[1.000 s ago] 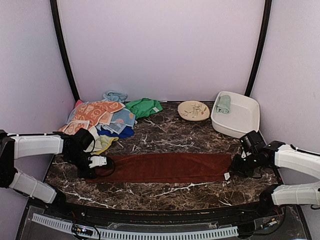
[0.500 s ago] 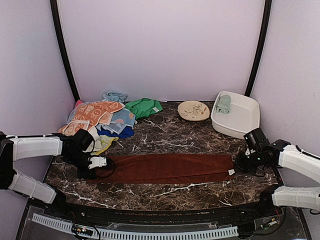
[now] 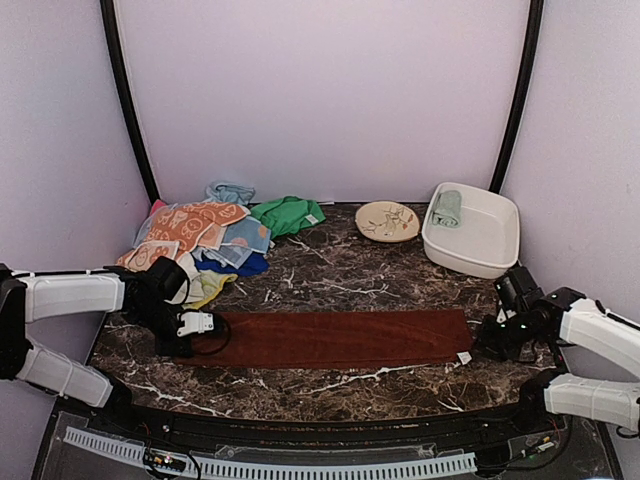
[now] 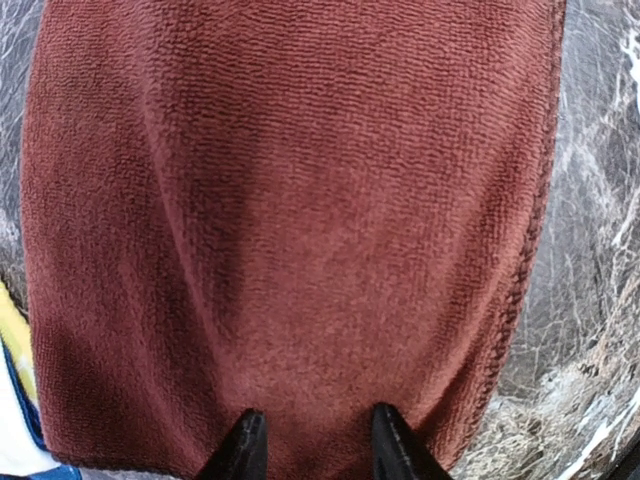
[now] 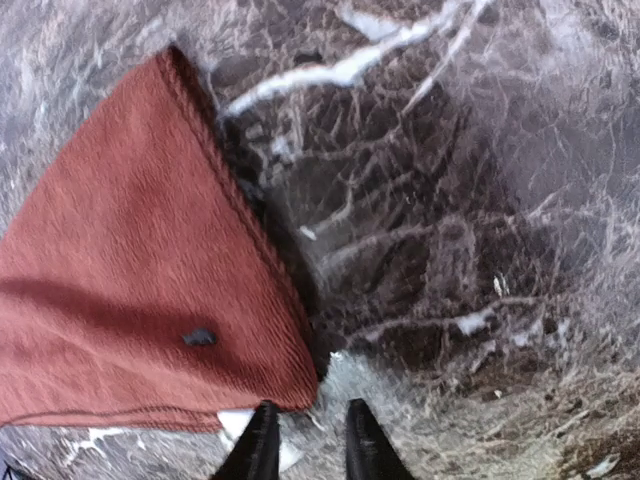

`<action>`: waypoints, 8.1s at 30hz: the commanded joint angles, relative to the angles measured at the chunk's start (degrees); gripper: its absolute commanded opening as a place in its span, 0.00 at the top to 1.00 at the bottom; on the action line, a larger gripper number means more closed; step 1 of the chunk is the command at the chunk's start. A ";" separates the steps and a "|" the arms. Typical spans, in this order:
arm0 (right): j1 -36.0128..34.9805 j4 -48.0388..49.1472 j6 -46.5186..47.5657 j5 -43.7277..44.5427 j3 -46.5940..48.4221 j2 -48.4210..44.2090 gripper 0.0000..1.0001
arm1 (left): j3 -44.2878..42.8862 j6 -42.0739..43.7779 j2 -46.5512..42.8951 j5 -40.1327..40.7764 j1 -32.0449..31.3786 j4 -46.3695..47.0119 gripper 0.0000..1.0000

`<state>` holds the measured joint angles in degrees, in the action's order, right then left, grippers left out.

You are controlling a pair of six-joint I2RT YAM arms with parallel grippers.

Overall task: Roll the towels
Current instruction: Adjust the towel at the center of the board, then pick up the towel from the center of the board, then fold the towel at the center of the board, then rotate the towel at the center of the board.

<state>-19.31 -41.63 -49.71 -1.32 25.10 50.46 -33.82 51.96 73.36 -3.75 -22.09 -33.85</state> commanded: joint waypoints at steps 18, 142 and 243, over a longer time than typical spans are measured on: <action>2.99 3.57 12.27 10.40 20.43 18.54 0.00 | -12.14 -5.42 1.04 -4.02 -0.05 -3.40 0.58; -38.83 21.02 -8.18 -25.03 81.47 74.93 1.00 | -9.97 -1.95 -5.03 -10.22 12.59 -6.41 0.51; -23.23 31.51 -5.01 -12.99 27.48 44.73 0.82 | -28.73 -17.80 27.01 3.58 -11.37 8.15 0.62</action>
<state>-42.48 -5.26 -58.06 -17.47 49.15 96.09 -62.50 36.95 97.86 -7.60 -33.95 -30.22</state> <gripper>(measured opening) 0.181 0.393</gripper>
